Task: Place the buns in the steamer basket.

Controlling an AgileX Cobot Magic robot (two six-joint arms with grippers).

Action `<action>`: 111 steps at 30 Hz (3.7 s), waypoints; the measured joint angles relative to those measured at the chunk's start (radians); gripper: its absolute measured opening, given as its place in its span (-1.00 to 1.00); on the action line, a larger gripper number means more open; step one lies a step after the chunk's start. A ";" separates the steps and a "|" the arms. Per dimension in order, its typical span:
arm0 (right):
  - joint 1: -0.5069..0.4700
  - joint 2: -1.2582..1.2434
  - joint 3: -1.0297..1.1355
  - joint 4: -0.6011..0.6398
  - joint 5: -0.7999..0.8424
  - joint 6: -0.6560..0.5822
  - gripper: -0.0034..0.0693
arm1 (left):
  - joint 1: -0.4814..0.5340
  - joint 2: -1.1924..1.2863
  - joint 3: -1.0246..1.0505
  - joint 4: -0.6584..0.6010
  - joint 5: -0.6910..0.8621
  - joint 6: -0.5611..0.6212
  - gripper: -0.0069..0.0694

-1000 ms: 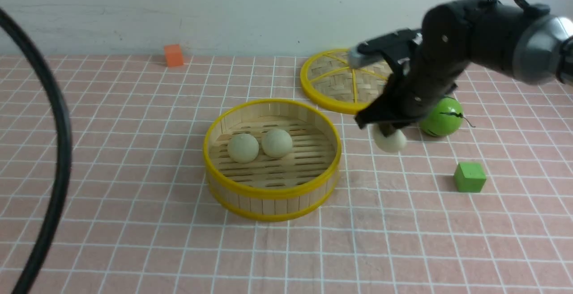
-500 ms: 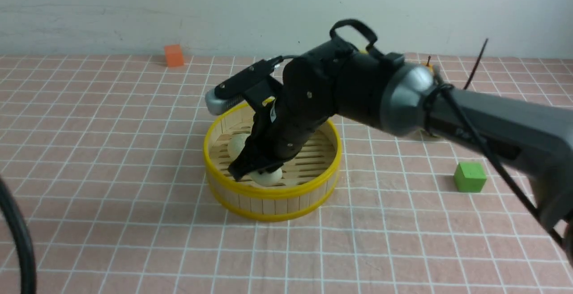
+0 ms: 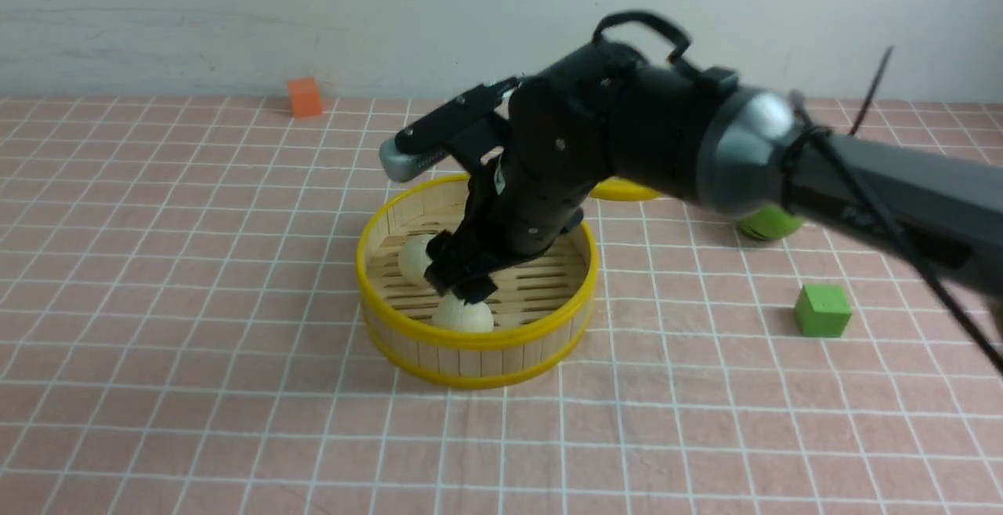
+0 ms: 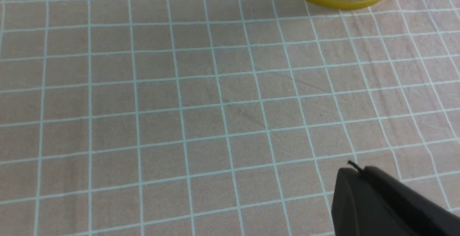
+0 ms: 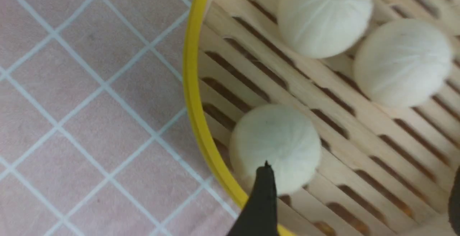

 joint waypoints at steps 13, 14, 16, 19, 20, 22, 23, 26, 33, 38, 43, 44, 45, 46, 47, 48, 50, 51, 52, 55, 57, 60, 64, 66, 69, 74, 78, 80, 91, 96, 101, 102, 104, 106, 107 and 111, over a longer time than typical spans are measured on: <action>0.000 -0.626 0.283 0.001 0.155 0.012 -0.79 | 0.000 -0.050 0.004 0.000 0.020 -0.051 -0.86; 0.000 -0.698 0.367 0.005 0.118 0.028 -0.90 | 0.000 -0.050 0.004 0.000 0.020 -0.051 -0.86; 0.000 -0.794 0.451 0.007 0.059 0.047 -0.96 | 0.000 -0.050 0.004 0.000 0.020 -0.051 -0.86; 0.000 -0.962 0.621 0.008 -0.063 0.085 -0.96 | 0.000 -0.050 0.004 0.000 0.020 -0.051 -0.86; 0.000 -1.018 0.671 0.008 -0.107 0.096 -0.96 | 0.000 -0.050 0.004 0.000 0.020 -0.051 -0.86; 0.000 -1.117 0.752 0.008 -0.194 0.107 -0.96 | 0.000 -0.050 0.004 0.000 0.020 -0.051 -0.86; 0.000 -1.168 0.799 0.007 -0.239 0.110 -0.96 | 0.000 -0.050 0.004 0.000 0.020 -0.051 -0.85; 0.000 -1.265 0.882 0.001 -0.304 0.111 -0.96 | 0.000 -0.050 0.004 0.000 0.020 -0.052 -0.85; 0.000 -1.418 1.010 0.000 -0.319 0.111 -0.95 | 0.000 -0.050 0.004 0.000 0.020 -0.052 -0.85; 0.000 -1.460 1.040 0.009 -0.283 0.111 -0.94 | 0.000 -0.050 0.004 0.000 0.020 -0.052 -0.83; 0.000 -1.483 1.113 -0.030 -0.274 0.111 -0.95 | 0.000 -0.050 0.004 0.000 0.020 -0.052 -0.81; -0.001 -1.485 1.121 -0.033 -0.277 0.111 -0.95 | 0.000 -0.050 0.004 0.000 0.020 -0.052 -0.81; -0.023 -1.514 1.202 -0.054 -0.323 0.112 -0.96 | 0.000 -0.050 0.004 0.001 0.020 -0.052 -0.81; -0.047 -1.539 1.253 -0.056 -0.352 0.122 -0.97 | 0.000 -0.050 0.004 0.001 0.020 -0.052 -0.81; -0.053 -1.544 1.264 -0.056 -0.358 0.125 -0.97 | 0.000 -0.050 0.004 0.001 0.020 -0.052 -0.81; -0.124 -1.604 1.356 -0.035 -0.416 0.149 -0.96 | 0.000 -0.050 0.004 0.001 0.020 -0.052 -0.80; -0.218 -1.673 1.447 0.011 -0.477 0.163 -0.96 | 0.000 -0.050 0.004 0.001 0.020 -0.052 -0.79; -0.263 -1.706 1.487 0.032 -0.507 0.167 -0.96 | 0.000 -0.050 0.004 0.001 0.020 -0.052 -0.79; -0.286 -1.722 1.507 0.040 -0.521 0.168 -0.96 | 0.000 -0.050 0.004 0.001 0.020 -0.052 -0.79; -0.470 -1.864 1.659 0.076 -0.647 0.175 -0.96 | 0.000 -0.050 0.004 0.001 0.020 -0.052 -0.77; -0.565 -1.947 1.731 0.079 -0.694 0.176 -0.96 | 0.000 -0.050 0.004 0.001 0.020 -0.052 -0.77; -0.633 -2.004 1.776 0.078 -0.698 0.177 -0.96 | 0.000 -0.050 0.004 0.001 0.020 -0.052 -0.77; -0.718 -2.028 1.845 0.046 -0.687 0.184 -0.96 | 0.000 -0.050 0.004 0.001 0.020 -0.052 -0.76; -0.737 -2.028 1.856 0.038 -0.642 0.184 -0.96 | 0.000 -0.050 0.004 0.001 0.021 -0.052 -0.75; -0.738 -2.028 1.856 0.030 -0.565 0.184 -0.96 | 0.000 -0.050 0.004 0.001 0.021 -0.052 -0.74; -0.738 -2.028 1.849 0.013 -0.514 0.175 -0.96 | 0.000 -0.050 0.004 0.001 0.021 -0.052 -0.72; -0.738 -2.028 1.848 0.008 -0.506 0.169 -0.96 | 0.000 -0.050 0.004 0.001 0.021 -0.052 -0.72; -0.738 -2.028 1.847 0.010 -0.505 0.169 -0.96 | 0.000 -0.050 0.004 0.001 0.021 -0.052 -0.72; -0.738 -2.028 1.846 0.011 -0.501 0.166 -0.95 | 0.000 -0.050 0.004 0.001 0.021 -0.052 -0.68; -0.738 -2.028 1.846 0.011 -0.501 0.166 -0.94 | 0.000 -0.050 0.004 0.001 0.021 -0.052 -0.67; -0.738 -2.028 1.846 0.011 -0.501 0.166 -0.93 | 0.000 -0.050 0.004 0.001 0.021 -0.052 -0.66; -0.738 -2.028 1.846 0.011 -0.501 0.166 -0.94 | 0.000 -0.050 0.004 0.001 0.021 -0.052 -0.66; -0.738 -2.028 1.846 0.011 -0.501 0.166 -0.94 | 0.000 -0.050 0.004 0.001 0.021 -0.052 -0.65; -0.738 -2.028 1.846 0.011 -0.501 0.166 -0.93 | 0.000 -0.050 0.004 0.001 0.021 -0.052 -0.64; -0.738 -2.028 1.846 0.011 -0.501 0.166 -0.93 | 0.000 -0.050 0.004 0.001 0.021 -0.052 -0.64; -0.738 -2.028 1.846 0.011 -0.501 0.166 -0.92 | 0.000 -0.050 0.027 0.002 0.020 -0.054 -0.63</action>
